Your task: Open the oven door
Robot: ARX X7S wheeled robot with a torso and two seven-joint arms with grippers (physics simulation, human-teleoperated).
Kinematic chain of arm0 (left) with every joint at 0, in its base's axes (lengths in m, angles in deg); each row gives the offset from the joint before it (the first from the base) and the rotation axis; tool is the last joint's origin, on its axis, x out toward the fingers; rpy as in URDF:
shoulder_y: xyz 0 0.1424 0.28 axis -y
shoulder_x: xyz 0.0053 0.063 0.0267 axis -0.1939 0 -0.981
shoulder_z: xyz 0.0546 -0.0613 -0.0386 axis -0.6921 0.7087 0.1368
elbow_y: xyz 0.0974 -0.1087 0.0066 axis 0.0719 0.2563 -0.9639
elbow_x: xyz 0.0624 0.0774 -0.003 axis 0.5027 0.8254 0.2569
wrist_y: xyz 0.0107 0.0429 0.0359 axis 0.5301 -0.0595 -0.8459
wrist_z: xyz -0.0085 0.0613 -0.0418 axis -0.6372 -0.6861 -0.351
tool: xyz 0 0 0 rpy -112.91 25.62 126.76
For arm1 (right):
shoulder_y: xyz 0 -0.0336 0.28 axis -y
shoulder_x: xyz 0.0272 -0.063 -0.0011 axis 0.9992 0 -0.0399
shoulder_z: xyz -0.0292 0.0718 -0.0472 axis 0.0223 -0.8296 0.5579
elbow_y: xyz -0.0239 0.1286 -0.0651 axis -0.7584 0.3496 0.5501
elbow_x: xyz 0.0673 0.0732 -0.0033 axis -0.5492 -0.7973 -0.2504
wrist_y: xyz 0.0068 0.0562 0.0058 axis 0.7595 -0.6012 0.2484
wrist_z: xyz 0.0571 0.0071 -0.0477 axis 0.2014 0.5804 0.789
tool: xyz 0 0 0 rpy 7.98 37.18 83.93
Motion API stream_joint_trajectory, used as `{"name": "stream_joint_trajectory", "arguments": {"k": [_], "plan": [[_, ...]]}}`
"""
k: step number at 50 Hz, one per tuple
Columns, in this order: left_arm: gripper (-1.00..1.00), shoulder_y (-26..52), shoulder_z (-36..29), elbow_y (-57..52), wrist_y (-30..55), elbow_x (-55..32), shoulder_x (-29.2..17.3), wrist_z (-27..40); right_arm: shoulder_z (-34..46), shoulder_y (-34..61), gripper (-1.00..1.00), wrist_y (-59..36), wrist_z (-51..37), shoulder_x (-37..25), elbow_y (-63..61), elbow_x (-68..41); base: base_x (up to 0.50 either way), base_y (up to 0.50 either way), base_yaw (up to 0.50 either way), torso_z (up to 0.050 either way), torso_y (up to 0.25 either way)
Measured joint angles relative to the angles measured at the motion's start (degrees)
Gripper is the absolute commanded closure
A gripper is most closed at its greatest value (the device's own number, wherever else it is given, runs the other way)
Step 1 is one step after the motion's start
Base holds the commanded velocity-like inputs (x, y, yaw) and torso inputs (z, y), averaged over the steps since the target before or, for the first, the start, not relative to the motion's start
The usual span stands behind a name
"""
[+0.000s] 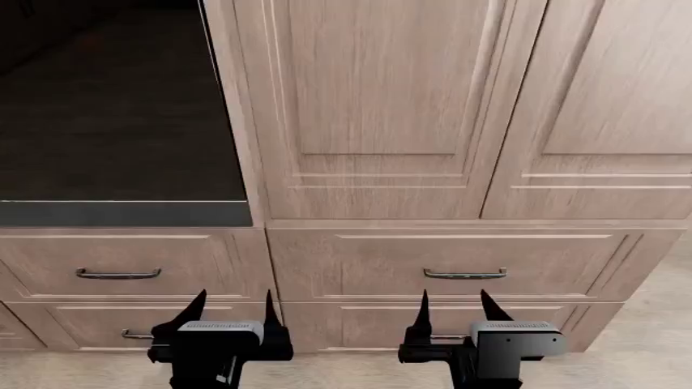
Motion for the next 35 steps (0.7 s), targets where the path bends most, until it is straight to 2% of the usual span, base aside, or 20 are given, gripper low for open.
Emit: {"name": "stream_joint_trajectory", "arguments": {"k": [24,35], "plan": [[-1.0,0.2,-2.7,0.1,0.2,-2.7,-2.7,3.2,3.6,-0.1,-1.0,-0.7,-3.6,-3.0,-0.8,-1.4,0.0,0.0,0.0,0.0,0.0],[-1.0,-0.5,-2.6,-6.0,0.6,-3.7,-4.3,5.1,4.3,-1.5,-1.0,-0.9,-5.8,-4.7,-8.6,-0.6,0.0,0.0,0.0,0.0,0.0]]}}
